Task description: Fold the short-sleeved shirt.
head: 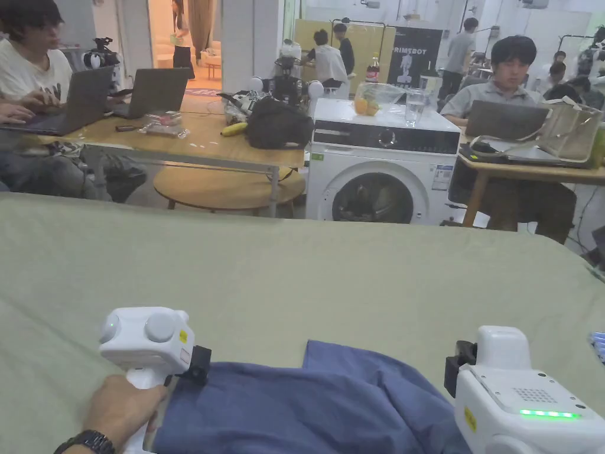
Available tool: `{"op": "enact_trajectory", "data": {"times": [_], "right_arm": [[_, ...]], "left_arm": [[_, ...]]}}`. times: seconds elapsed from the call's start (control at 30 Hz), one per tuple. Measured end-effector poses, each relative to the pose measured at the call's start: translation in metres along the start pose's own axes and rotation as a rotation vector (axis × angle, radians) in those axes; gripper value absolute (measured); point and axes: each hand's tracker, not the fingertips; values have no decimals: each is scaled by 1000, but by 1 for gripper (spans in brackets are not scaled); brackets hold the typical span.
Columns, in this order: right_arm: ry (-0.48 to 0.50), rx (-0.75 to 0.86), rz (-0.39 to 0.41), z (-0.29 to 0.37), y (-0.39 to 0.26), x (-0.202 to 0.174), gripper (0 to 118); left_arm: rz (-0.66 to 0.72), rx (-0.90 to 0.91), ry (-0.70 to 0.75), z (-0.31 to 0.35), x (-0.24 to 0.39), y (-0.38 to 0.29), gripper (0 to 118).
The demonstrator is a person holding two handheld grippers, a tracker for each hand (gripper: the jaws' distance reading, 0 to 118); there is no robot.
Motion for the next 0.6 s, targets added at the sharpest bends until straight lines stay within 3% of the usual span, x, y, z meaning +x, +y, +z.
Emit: {"op": "enact_trajectory", "data": {"times": [0.17,0.2,0.27,0.3,0.4,0.5,0.53,0.6], "right_arm": [[-21,-41,17,-14,2,13,0],[-19,-47,15,-17,3,15,0],[-14,-71,24,-27,11,20,0],[-14,-92,39,-33,15,21,0],[28,-193,90,-64,29,26,0],[82,-344,107,-108,35,27,0],[91,-400,110,-123,33,25,6],[120,-486,157,-150,22,20,37]], "left_arm": [[-151,16,29,4,24,-3,55],[-176,30,59,7,25,-4,47],[-158,51,35,20,20,-7,5],[-124,94,13,28,15,-7,0],[-37,174,-92,60,6,-19,0],[-51,229,-99,88,4,-37,0],[-40,251,-103,95,4,-43,0],[-24,253,-126,102,4,-53,0]]}}
